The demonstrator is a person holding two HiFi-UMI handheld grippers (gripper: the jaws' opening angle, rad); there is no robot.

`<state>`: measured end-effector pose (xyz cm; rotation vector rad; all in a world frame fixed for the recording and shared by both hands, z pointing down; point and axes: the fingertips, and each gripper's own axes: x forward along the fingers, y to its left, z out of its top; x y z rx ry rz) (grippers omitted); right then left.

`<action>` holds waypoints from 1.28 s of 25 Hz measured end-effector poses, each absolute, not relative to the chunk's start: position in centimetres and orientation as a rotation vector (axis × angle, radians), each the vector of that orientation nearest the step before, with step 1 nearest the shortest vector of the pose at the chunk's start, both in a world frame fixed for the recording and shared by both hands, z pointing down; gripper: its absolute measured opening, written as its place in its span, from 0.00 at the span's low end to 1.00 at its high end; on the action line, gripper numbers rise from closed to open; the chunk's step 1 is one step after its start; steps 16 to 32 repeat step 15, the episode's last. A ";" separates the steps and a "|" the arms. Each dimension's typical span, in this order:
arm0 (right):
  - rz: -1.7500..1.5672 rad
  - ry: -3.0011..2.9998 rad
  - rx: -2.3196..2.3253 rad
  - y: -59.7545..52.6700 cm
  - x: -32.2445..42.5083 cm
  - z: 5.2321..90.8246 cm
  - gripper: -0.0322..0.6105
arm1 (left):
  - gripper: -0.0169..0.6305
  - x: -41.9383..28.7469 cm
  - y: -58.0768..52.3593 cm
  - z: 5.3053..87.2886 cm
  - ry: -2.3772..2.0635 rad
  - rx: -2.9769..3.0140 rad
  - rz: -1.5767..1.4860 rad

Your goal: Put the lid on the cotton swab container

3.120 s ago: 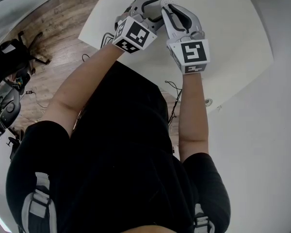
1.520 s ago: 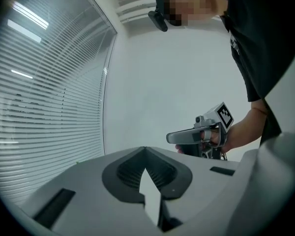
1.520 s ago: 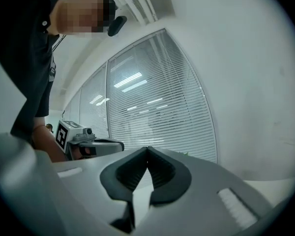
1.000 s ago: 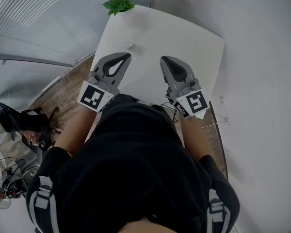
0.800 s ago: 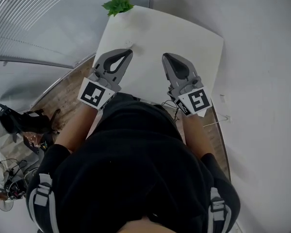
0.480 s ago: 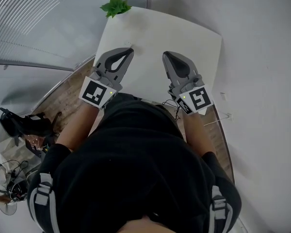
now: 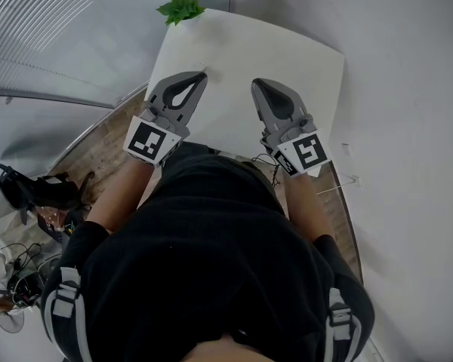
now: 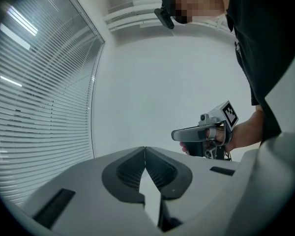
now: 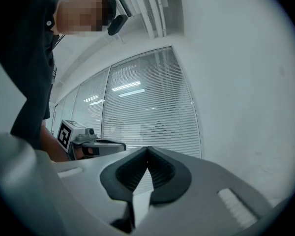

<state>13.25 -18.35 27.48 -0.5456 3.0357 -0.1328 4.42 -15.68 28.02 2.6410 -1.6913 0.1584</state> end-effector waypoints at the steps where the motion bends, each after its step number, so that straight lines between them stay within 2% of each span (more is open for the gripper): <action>1: -0.136 3.036 -0.544 -18.2 13.2 27.6 0.07 | 0.04 4.4 -15.6 28.1 -1.693 2.640 0.156; 32: -0.138 3.043 -0.514 -16.9 13.0 27.5 0.07 | 0.04 4.1 -14.5 27.7 -1.754 2.593 0.210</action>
